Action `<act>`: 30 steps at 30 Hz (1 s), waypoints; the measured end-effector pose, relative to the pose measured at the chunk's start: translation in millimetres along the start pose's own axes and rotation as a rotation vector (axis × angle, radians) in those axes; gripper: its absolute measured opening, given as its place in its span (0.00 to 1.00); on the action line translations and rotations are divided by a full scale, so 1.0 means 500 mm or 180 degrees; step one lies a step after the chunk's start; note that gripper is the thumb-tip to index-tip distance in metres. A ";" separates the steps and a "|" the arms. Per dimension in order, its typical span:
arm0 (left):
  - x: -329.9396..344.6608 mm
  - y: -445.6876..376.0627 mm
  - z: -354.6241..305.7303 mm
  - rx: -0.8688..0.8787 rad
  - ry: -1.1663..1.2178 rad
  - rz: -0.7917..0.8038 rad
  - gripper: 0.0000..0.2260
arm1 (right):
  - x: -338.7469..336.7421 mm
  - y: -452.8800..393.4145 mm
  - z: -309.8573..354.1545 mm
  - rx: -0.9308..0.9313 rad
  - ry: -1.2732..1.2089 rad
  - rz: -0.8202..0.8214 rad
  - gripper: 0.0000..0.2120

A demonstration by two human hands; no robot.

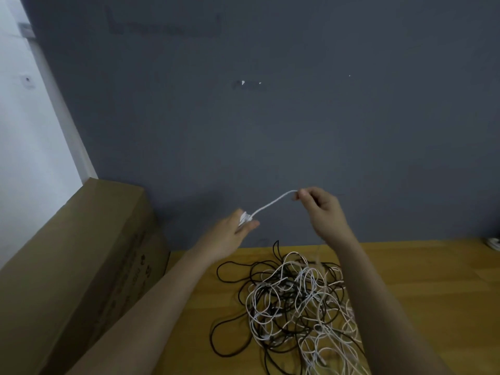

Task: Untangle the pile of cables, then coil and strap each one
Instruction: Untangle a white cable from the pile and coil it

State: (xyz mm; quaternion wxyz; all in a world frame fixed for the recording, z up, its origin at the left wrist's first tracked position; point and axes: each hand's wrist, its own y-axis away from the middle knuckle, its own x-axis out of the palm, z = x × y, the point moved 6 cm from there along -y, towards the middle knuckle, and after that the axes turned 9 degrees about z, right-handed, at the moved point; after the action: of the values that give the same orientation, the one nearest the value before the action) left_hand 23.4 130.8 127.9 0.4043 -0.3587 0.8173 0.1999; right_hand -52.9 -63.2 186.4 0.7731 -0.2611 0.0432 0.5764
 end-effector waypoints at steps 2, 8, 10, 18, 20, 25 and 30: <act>0.020 0.018 -0.016 0.0177 -0.0095 0.0297 0.14 | -0.014 -0.022 -0.007 0.0009 0.1044 0.0152 0.10; 0.010 0.070 -0.114 0.1084 0.1342 0.0446 0.13 | 0.046 -0.005 -0.068 0.0482 0.0432 0.0296 0.10; -0.012 0.068 -0.123 0.1020 0.2043 0.0284 0.15 | 0.103 0.030 -0.087 0.0513 0.0022 0.0447 0.10; -0.021 0.011 -0.019 -0.0038 0.2948 -0.0871 0.15 | 0.215 0.144 -0.116 0.0038 0.1119 0.1044 0.12; -0.019 -0.001 0.013 -0.0227 0.3162 -0.0988 0.14 | 0.211 0.157 -0.107 -0.0228 0.1614 0.1121 0.12; 0.005 -0.004 0.006 -0.0088 0.2257 -0.0896 0.07 | 0.206 0.168 -0.065 -0.0848 0.2126 0.1183 0.15; 0.057 0.005 0.000 0.0201 0.0620 0.0064 0.12 | 0.163 0.141 -0.019 -0.1017 0.1924 0.0873 0.08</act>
State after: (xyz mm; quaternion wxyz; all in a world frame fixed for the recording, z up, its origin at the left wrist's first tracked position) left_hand 9.5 120.6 105.0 0.3320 -0.3553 0.8622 0.1423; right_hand -87.9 17.1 123.2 0.5906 -0.5288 0.2137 0.5709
